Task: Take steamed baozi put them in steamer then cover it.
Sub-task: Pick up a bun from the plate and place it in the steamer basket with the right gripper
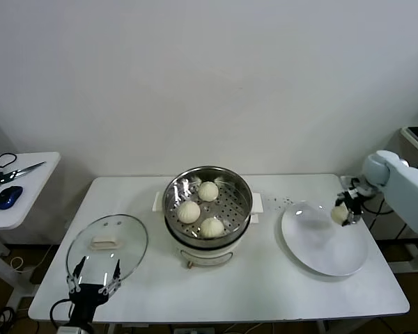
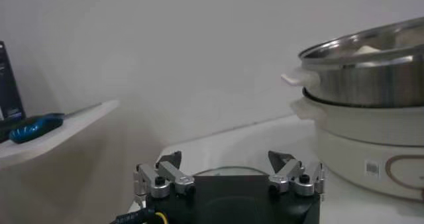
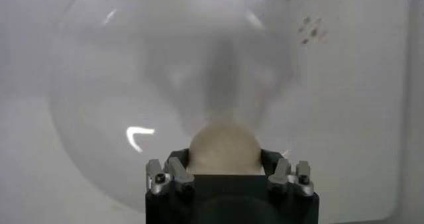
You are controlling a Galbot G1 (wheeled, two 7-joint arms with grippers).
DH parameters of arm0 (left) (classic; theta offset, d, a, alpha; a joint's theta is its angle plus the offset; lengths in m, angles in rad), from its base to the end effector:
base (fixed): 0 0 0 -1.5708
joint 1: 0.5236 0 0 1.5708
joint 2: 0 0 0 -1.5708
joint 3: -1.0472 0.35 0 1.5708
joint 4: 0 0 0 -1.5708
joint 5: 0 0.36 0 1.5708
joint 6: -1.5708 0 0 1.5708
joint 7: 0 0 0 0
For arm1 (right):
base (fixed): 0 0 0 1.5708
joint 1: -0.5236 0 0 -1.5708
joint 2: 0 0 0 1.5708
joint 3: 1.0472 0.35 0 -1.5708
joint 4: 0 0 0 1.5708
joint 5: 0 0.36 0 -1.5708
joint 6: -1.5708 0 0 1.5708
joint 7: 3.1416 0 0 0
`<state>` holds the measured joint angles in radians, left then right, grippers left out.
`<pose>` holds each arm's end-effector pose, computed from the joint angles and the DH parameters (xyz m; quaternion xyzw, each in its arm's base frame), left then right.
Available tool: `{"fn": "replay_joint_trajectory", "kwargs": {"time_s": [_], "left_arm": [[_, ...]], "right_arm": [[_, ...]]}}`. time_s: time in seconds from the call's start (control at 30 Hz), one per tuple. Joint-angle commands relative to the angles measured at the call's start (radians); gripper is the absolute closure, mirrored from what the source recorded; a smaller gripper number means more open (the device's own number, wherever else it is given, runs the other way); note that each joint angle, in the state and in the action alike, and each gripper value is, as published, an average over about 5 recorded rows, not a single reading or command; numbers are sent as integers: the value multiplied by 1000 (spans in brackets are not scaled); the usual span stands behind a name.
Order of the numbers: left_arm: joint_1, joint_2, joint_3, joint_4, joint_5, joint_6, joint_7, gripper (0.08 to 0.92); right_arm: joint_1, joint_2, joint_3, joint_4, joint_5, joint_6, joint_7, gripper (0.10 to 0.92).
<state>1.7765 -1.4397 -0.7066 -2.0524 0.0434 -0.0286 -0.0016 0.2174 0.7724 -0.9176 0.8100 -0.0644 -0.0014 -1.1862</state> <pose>0.1179 0.0815 -0.3389 0.0343 -0.9858 -0.1275 0.1034 0.5848 -0.2480 -0.1495 0.4613 -0.5482 0.5339 0.4490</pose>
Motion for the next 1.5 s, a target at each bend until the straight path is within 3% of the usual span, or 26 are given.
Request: {"fn": "replay_joint_trajectory", "kwargs": {"time_s": [0.03, 0.37, 0.63, 0.93, 1.5], "left_arm": [[1, 4, 18, -1, 0, -6, 4, 177], [-14, 22, 61, 8, 7, -19, 16, 177], [-33, 29, 73, 7, 2, -22, 32, 177], [-36, 27, 73, 17, 2, -24, 37, 177], [-45, 23, 70, 40, -2, -24, 32, 177]], "right_arm": [[505, 84, -507, 97, 465, -117, 8, 321], [716, 293, -748, 221, 875, -247, 89, 319], [733, 481, -833, 320, 1021, -305, 172, 317], [634, 564, -846, 352, 1023, -340, 235, 313], [487, 604, -877, 268, 925, -337, 255, 313]]}}
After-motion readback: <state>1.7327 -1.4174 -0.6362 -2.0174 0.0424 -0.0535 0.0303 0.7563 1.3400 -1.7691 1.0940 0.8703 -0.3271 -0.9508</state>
